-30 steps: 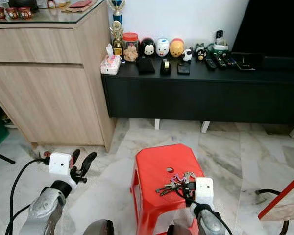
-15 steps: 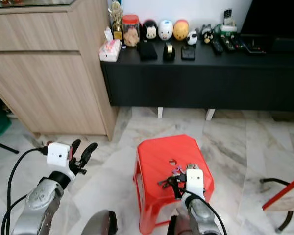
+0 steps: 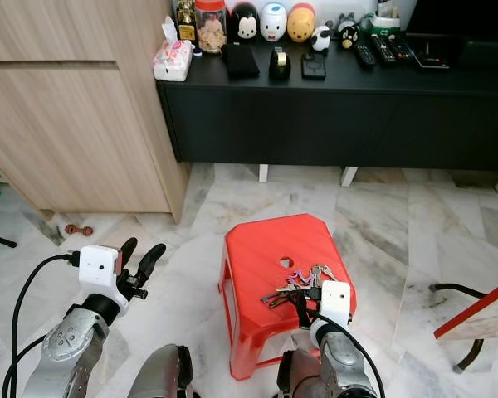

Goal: Hang keys on a hook

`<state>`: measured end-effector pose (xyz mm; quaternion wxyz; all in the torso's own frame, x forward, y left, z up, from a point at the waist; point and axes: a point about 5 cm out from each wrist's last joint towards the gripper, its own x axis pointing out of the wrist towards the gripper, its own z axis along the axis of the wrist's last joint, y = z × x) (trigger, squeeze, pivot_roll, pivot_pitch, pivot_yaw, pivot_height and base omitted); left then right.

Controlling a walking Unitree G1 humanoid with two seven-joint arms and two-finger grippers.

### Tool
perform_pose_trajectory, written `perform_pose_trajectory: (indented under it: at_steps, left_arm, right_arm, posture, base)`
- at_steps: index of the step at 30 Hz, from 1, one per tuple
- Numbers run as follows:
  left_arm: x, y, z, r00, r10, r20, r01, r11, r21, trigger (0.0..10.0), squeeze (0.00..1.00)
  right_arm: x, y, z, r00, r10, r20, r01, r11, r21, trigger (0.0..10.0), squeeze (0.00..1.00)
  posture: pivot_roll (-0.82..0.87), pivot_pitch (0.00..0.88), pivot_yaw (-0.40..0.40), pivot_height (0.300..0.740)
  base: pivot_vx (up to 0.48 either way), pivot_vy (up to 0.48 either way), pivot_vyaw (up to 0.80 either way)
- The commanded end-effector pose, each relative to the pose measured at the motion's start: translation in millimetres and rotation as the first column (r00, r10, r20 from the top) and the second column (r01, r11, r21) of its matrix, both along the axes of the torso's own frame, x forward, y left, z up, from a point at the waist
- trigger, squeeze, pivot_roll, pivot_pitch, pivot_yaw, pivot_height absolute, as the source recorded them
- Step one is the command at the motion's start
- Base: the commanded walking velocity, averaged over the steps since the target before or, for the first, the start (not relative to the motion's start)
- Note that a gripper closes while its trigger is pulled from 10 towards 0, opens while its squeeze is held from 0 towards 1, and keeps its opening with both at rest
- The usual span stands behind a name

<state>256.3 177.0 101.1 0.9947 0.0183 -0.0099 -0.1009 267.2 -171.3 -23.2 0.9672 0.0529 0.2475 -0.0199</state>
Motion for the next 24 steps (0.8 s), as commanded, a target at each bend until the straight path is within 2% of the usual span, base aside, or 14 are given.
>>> perform_pose_trajectory:
  at_steps: [1, 8, 14, 21, 24]
  left_arm:
    - [-2.0, -0.8, -1, 1.000, -0.001, -0.013, 0.001, 1.000, -0.009, 10.0, 0.00]
    - [-0.9, -0.2, -1, 1.000, 0.001, -0.014, -0.001, 1.000, -0.007, 10.0, 0.00]
    - [1.0, 0.4, 0, 1.000, 0.000, -0.014, -0.001, 1.000, -0.007, 10.0, 0.00]
    - [2.6, 0.7, 1, 1.000, 0.004, -0.013, -0.004, 1.000, -0.006, 10.0, 0.00]
    - [3.4, 1.3, 1, 1.000, 0.004, -0.009, -0.004, 1.000, 0.000, 10.0, 0.00]
  right_arm:
    - [3.0, -1.6, 3, 1.000, -0.019, 0.020, 0.019, 1.000, 0.015, 10.0, 0.00]
    - [7.5, -3.2, 10, 0.996, -0.036, 0.085, 0.032, 0.998, 0.046, 10.0, 0.00]
    - [1.7, -3.9, 9, 0.992, -0.054, 0.112, 0.047, 0.997, 0.060, 10.0, 0.00]
    - [-9.7, -10.6, 0, 0.981, -0.175, 0.081, 0.163, 0.977, 0.136, 10.0, 0.00]
    - [-14.2, -12.1, -6, 0.974, -0.222, 0.035, 0.213, 0.962, 0.170, 10.0, 0.00]
  posture:
    - [0.15, 0.171, -0.036, 0.627]
    - [0.15, 0.174, -0.032, 0.627]
    - [0.15, 0.177, -0.030, 0.627]
    - [0.15, 0.178, -0.027, 0.627]
    - [0.15, 0.176, -0.025, 0.627]
  base:
    - [0.000, 0.000, 0.00]
    - [0.000, 0.000, 0.00]
    - [0.000, 0.000, 0.00]
    - [0.000, 0.000, 0.00]
    - [0.000, 0.000, 0.00]
